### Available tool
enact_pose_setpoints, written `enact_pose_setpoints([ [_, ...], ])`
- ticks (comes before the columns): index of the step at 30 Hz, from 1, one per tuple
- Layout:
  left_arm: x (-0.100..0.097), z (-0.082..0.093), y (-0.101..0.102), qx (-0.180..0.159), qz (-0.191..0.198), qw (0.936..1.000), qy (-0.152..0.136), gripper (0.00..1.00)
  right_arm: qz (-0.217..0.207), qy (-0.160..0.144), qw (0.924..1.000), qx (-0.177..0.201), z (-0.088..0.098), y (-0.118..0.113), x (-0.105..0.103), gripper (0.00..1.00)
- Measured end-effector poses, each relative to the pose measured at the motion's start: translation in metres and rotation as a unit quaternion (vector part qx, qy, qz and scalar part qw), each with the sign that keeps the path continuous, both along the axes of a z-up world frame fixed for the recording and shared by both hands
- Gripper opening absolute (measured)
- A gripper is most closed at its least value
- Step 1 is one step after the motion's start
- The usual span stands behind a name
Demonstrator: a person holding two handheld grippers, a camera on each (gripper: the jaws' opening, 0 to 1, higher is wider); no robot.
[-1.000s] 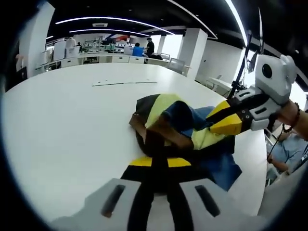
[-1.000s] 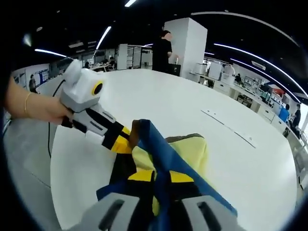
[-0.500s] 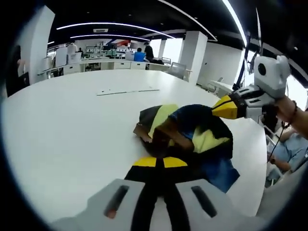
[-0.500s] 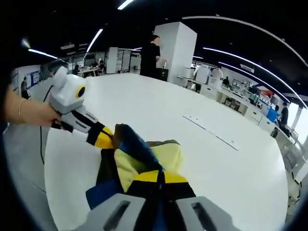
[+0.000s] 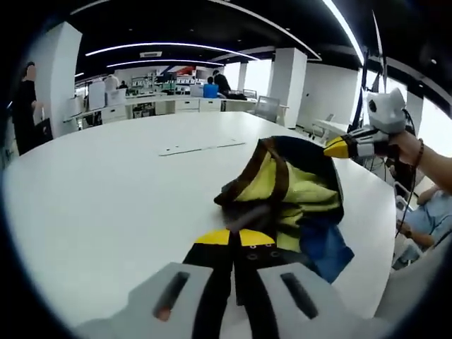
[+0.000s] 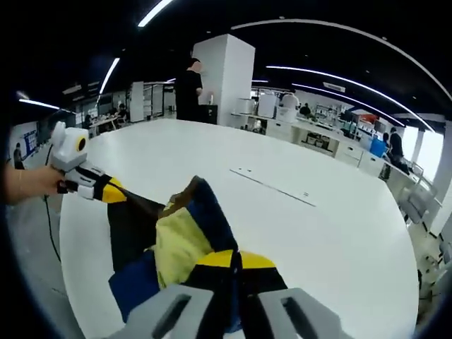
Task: Fold the garment on the visible template until the final outline fits inside the template.
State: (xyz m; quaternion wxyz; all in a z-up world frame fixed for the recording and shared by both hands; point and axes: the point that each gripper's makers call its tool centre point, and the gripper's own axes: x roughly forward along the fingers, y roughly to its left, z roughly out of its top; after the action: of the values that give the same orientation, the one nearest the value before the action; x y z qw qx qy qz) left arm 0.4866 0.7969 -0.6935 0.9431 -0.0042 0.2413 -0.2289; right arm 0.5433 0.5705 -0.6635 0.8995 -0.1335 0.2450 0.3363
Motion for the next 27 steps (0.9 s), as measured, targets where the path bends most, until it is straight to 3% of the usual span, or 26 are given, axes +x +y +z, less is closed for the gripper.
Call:
enact_pose_setpoints([
  [7, 0.001, -0.006, 0.022, 0.008, 0.026, 0.9995, 0.012, 0.0, -0.031, 0.017, 0.9992, -0.02, -0.014, -0.031, 0.017, 0.0],
  [19, 0.009, -0.012, 0.066, 0.022, 0.077, 0.9965, 0.026, 0.0, -0.071, 0.053, 0.9956, -0.031, -0.04, -0.06, 0.046, 0.0],
  [22, 0.011, -0.013, 0.072, 0.011, 0.086, 0.9959, 0.026, 0.0, -0.095, 0.09, 0.9914, 0.006, -0.046, -0.062, 0.048, 0.0],
  [27, 0.016, -0.022, 0.093, 0.028, 0.113, 0.9927, 0.032, 0.0, -0.106, 0.097, 0.9891, 0.031, -0.044, -0.065, 0.058, 0.0],
])
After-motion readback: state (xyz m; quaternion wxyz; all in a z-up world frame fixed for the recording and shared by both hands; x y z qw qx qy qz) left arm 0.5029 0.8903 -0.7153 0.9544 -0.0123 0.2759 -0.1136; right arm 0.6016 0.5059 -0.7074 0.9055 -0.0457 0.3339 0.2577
